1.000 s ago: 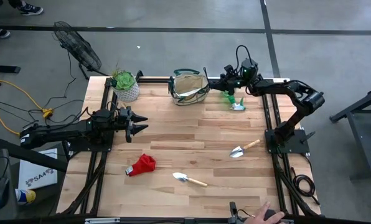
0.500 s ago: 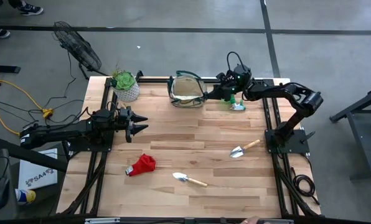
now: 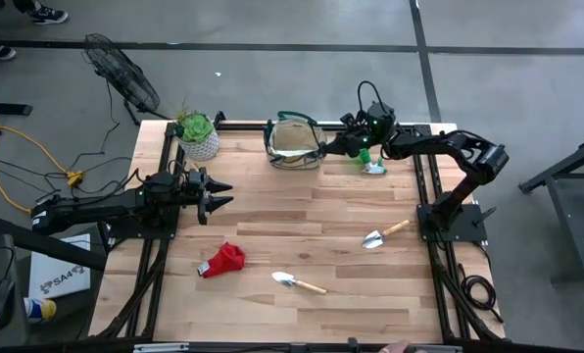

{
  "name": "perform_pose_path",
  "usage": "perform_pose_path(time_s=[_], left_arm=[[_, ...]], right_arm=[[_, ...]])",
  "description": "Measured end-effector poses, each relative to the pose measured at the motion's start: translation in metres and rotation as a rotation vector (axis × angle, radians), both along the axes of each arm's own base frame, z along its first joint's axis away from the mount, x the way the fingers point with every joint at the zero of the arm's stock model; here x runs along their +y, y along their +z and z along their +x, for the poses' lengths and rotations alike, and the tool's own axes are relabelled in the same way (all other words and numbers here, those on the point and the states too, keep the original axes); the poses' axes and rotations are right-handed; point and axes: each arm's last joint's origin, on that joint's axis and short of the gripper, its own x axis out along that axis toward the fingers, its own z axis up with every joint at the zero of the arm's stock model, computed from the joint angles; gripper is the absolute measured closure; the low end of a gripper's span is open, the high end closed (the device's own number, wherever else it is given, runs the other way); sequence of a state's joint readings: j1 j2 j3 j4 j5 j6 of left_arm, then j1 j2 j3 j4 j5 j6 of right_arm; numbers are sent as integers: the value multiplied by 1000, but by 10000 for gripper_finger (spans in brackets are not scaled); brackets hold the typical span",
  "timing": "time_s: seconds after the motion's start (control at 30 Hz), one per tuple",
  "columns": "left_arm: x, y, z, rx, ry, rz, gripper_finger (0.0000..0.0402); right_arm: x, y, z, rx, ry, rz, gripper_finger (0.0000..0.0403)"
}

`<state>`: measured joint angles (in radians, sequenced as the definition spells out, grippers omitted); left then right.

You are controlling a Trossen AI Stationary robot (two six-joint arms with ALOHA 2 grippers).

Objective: Pick & Place Garden tools in Gardening bag
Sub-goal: Put the shear scissors into the gardening bag

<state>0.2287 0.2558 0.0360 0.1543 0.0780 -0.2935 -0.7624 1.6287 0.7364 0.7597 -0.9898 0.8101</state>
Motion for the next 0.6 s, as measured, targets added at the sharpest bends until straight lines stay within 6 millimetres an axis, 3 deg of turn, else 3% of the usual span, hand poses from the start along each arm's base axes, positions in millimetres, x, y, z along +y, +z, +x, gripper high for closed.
perform_pose_path(time_s=[0.6], left_arm=[[0,0,0,0,0,0,208]], right_arm=[[-7,0,-4,13,-92,18,399]])
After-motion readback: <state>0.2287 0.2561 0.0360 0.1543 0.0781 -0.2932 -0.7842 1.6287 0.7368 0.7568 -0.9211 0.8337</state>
